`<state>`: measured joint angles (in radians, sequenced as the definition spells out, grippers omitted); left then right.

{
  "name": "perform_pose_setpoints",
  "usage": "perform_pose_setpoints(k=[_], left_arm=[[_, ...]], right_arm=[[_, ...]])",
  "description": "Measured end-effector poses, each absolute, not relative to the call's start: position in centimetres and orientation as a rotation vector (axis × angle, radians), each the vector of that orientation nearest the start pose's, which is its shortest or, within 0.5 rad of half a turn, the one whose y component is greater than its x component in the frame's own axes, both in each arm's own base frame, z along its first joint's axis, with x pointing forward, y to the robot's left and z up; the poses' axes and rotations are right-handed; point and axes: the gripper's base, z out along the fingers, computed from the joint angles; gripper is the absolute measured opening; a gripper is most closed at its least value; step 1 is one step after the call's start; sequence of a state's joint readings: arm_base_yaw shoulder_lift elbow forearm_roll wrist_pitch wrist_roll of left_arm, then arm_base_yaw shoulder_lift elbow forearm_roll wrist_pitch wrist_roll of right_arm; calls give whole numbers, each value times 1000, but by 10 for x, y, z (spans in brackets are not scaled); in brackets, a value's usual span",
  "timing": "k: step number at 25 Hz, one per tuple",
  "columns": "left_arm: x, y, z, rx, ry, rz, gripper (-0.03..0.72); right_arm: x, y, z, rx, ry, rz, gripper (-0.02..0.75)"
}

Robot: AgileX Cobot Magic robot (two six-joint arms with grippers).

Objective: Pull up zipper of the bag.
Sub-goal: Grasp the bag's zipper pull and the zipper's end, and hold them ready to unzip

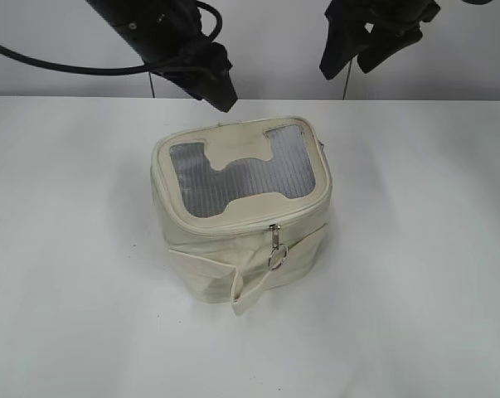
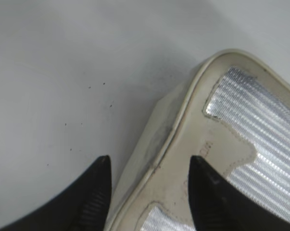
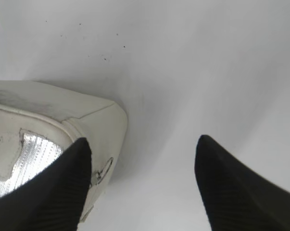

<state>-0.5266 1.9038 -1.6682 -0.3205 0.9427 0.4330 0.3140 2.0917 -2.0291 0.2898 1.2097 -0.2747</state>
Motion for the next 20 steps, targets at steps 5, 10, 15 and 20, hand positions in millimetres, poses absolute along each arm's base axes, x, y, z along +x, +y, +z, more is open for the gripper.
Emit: perform_pose_setpoints(k=[5, 10, 15, 20], left_arm=[[368, -249, 282, 1209, 2417, -531, 400], [378, -261, 269, 1337, 2434, -594, 400], [388, -268, 265, 1358, 2405, -611, 400], [394, -278, 254, 1345, 2395, -715, 400]], right_arm=[[420, 147, 292, -691, 2688, 398, 528], [410, 137, 279, -670, 2758, 398, 527], [394, 132, 271, -673, 2814, 401, 527], [381, 129, 268, -674, 2848, 404, 527]])
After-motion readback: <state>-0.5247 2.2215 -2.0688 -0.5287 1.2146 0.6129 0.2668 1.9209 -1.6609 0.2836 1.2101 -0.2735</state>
